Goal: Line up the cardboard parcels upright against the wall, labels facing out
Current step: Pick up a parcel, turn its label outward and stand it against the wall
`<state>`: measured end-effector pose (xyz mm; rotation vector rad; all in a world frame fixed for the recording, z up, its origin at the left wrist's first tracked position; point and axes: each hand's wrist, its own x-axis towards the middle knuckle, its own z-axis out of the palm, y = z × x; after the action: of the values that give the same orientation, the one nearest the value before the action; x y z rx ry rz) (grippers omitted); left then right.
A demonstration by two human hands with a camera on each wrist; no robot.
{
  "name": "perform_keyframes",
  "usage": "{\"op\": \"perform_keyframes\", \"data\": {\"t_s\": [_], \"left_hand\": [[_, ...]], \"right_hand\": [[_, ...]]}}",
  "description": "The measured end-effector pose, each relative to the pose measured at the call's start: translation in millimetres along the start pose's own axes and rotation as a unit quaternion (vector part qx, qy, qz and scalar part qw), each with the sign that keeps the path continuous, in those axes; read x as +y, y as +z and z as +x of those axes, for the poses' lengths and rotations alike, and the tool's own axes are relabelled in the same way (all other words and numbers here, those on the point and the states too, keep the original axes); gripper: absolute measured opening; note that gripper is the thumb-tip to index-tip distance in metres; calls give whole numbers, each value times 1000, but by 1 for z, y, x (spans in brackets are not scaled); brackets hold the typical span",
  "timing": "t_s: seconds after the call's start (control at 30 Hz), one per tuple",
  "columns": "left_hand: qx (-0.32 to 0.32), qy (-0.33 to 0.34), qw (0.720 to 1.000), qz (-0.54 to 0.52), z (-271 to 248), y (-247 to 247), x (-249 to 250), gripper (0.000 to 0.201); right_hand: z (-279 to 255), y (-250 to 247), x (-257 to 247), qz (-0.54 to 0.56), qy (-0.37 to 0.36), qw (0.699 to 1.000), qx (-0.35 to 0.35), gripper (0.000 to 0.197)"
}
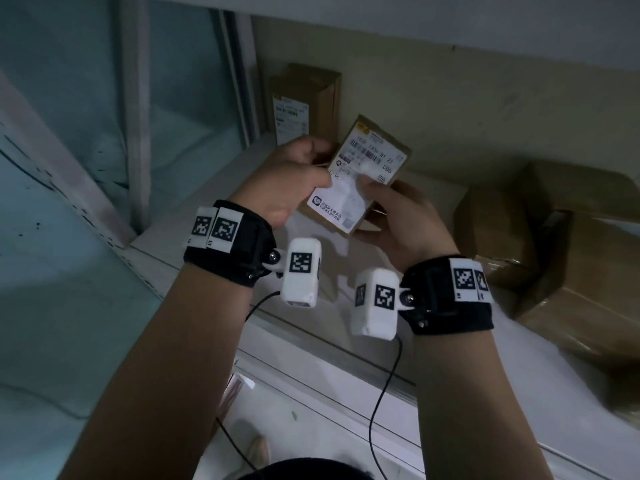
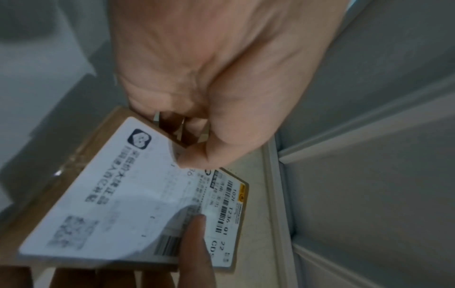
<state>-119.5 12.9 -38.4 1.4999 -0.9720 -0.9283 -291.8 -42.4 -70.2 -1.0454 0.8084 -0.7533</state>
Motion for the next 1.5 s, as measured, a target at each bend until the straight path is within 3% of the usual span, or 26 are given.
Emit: {"op": "perform_keyframes", "data": {"t_s": [0.17,0.27,0.47,0.53,0.63,0.73,0.83,0.93,1.03,1.1,1.27,1.4,1.5], "left_hand": [[34,20,998,54,9,0,13,45],[41,41,997,59,11,-2,15,45],[10,37,999,8,23,-9,20,40],[32,67,997,12,34,-15,34,38],[91,166,982,31,50,-23,59,28],[69,206,971,105,54,-31,83,32],[36,230,958,168,69,-42,93,16],[-2,172,925,339,97,-50,91,41],[-51,143,861,486,120,-55,74,24],[-34,159,860,484,131,-60,64,19],[-20,195,861,470,143,-62,58,27],[-28,174,859,480,155,-63,58,13],[-22,161,862,480,160,-67,55,18]], "right_hand": [[4,3,-5,19,-6,1000,16,41],[5,4,-8,21,-33,999,17,35],[16,10,-18,-25,-64,995,72,34],[29,13,-25,-57,-66,992,88,34],[55,11,-32,-79,-61,987,129,29],[81,13,-35,-100,-50,980,163,23],[108,23,-33,-149,-25,973,174,25],[131,29,-31,-195,-2,967,165,29],[144,37,-32,-244,-13,954,174,38],[151,41,-32,-272,-24,944,186,46],[162,39,-35,-335,-49,921,191,37],[166,35,-37,-374,-73,904,196,38],[169,34,-39,-370,-70,903,208,43]]}}
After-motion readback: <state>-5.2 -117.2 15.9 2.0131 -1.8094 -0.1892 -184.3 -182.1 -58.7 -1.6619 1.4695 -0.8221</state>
